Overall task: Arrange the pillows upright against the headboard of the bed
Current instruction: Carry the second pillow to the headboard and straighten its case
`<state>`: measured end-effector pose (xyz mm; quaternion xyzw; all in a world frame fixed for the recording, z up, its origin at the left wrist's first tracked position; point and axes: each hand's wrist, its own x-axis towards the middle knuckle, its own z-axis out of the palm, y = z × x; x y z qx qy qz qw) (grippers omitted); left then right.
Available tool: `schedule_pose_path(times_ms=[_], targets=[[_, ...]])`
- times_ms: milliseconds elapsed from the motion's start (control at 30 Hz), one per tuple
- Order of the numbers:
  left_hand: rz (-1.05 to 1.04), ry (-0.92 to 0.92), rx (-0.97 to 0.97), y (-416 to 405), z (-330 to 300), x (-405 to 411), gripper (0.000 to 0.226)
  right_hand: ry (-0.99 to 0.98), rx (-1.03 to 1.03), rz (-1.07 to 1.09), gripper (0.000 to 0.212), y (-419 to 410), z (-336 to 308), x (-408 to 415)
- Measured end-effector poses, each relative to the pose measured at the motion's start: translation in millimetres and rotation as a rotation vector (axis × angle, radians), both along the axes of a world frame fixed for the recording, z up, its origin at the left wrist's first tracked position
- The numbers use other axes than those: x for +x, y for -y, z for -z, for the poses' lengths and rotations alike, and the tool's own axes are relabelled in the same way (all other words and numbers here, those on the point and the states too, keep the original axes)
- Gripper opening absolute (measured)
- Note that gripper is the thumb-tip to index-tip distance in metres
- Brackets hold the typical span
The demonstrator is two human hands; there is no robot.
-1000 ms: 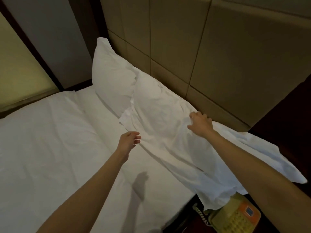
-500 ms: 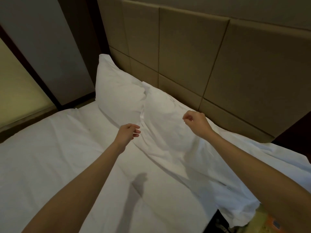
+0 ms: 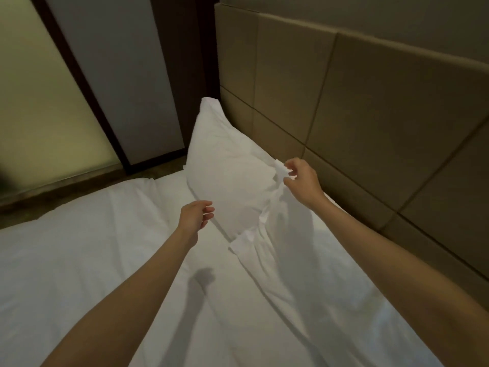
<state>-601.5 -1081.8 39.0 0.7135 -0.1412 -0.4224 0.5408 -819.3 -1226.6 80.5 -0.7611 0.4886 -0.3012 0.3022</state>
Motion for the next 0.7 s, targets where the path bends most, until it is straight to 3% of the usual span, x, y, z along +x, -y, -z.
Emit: schedule_pose_path(times_ms=[133,267,400,500,567,633,700], targets=[[-0.093,-0.024,0.031,17.4,14.7,25.6,0.025,-0.153,0.123,-0.084,0.067,55.7,13.2,63.7],[-0.150,-0.025,0.055,35.2,27.8,48.4,0.022,-0.568,0.376,-0.113,0.113,101.7,42.1,108.1],[-0.140,0.007,0.069,48.7,44.1,68.0,0.019,-0.765,0.405,-0.015,0.128,128.8,86.2,124.4],[-0.129,0.015,0.067,50.7,56.0,77.8,0.020,-0.889,0.282,0.044,0.114,133.8,118.6,125.2],[-0.142,0.004,0.062,48.8,63.7,82.4,0.020,-0.955,0.184,0.003,0.080,136.7,136.6,129.6],[-0.157,-0.012,0.057,45.0,72.1,86.1,0.021,-0.901,0.145,-0.038,0.048,137.8,143.7,138.4],[-0.169,-0.028,0.050,39.2,77.0,88.5,0.022,-0.697,0.120,-0.029,0.033,140.0,140.1,149.0]])
